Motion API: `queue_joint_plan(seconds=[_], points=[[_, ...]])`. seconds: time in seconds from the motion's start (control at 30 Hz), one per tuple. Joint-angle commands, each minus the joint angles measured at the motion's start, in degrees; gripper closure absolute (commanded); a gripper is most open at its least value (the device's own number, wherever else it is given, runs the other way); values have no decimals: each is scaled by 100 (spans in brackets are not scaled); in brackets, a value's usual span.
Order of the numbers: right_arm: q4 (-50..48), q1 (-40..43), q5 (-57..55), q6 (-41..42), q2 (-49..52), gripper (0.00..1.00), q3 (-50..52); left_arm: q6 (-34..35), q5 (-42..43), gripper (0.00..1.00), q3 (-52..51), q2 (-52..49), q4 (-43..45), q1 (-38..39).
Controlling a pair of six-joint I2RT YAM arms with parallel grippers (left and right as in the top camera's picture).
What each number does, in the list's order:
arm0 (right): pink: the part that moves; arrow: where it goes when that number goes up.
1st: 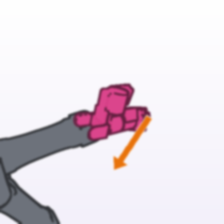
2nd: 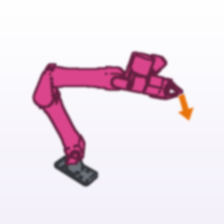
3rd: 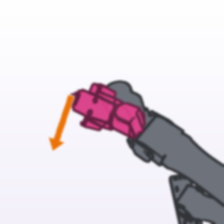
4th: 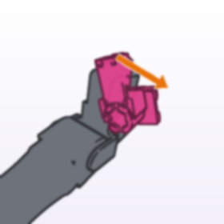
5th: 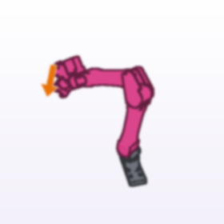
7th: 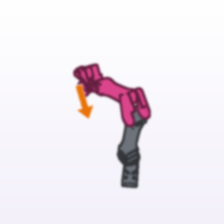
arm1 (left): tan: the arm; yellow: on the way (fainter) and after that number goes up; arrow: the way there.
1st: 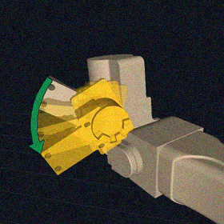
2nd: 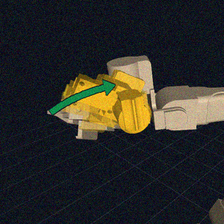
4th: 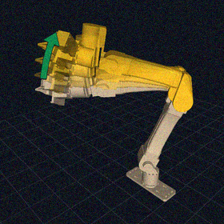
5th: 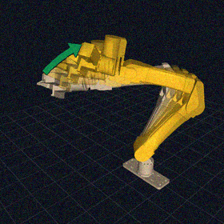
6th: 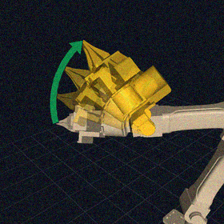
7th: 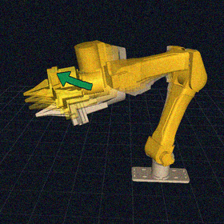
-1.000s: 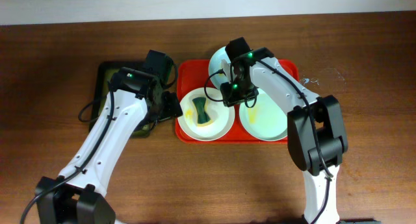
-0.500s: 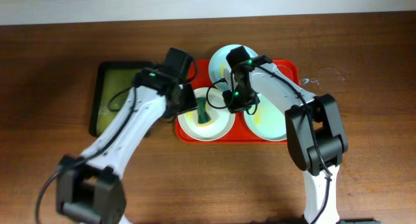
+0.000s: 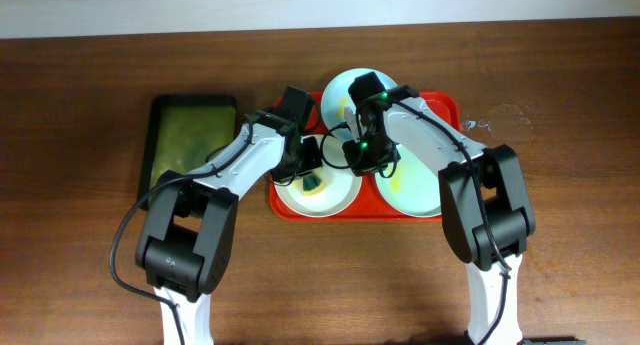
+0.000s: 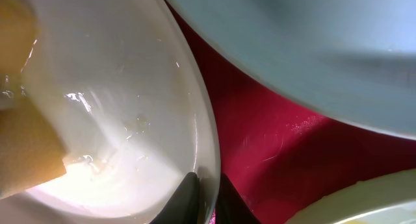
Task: Clean dirty plates on tray and stack at the side
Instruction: 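Scrub the white plate with the sponge in the left gripper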
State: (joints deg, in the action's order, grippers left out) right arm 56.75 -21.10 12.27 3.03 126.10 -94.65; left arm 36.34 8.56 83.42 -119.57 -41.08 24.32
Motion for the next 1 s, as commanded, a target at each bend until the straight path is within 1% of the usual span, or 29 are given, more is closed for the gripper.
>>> queue_joint_plan(seconds=[0.0,0.03,0.1,0.17,0.2,0.23,0.27,0.3,0.37,0.4,0.43,0.47,0.5,0.67,0.7,0.77,0.83,0.87,0.9,0.97], points=[[55,22,11,46,70,88,28,-457,-238,100,0,-203,-129,-79],[68,22,11,44,70,89,28,-522,-273,100,4,-190,-162,-122],[109,22,9,44,70,89,28,-518,-863,100,103,-188,-415,-232],[120,22,9,44,70,88,28,-516,-2006,100,295,-181,-861,-247],[120,22,9,44,70,89,28,-516,-2393,100,407,-181,-1071,-247],[120,22,9,44,70,89,28,-518,-2446,100,468,-181,-1147,-247],[120,22,11,44,70,89,28,-516,-2420,100,520,-181,-1178,-247],[122,22,9,44,70,88,28,-518,-2216,100,625,-181,-1215,-234],[131,22,9,44,70,88,28,-520,-1276,100,903,-181,-1200,-234],[131,22,9,44,70,89,39,-654,-435,100,1032,-181,-1019,-243],[129,22,9,44,70,88,46,-938,238,100,1038,-181,-782,-240],[127,22,9,44,70,89,52,-999,555,100,1036,-184,-688,-240],[127,22,9,44,70,88,55,-992,671,100,1019,-195,-643,-232],[79,22,11,46,70,88,59,-992,625,100,732,-553,-516,-199],[83,22,9,46,70,89,59,-992,483,100,708,-704,-516,-197],[90,22,7,44,70,89,59,-990,-345,100,599,-800,-601,-199],[87,22,-15,44,70,89,59,-988,-1176,100,588,-767,-866,-212],[92,22,-37,44,70,92,59,-986,-1392,100,588,-713,-981,-236],[98,22,-55,44,70,96,59,-984,-1423,100,588,-608,-1086,-280],[140,22,-122,44,70,96,57,-986,-1532,100,588,-302,-1178,-323]])
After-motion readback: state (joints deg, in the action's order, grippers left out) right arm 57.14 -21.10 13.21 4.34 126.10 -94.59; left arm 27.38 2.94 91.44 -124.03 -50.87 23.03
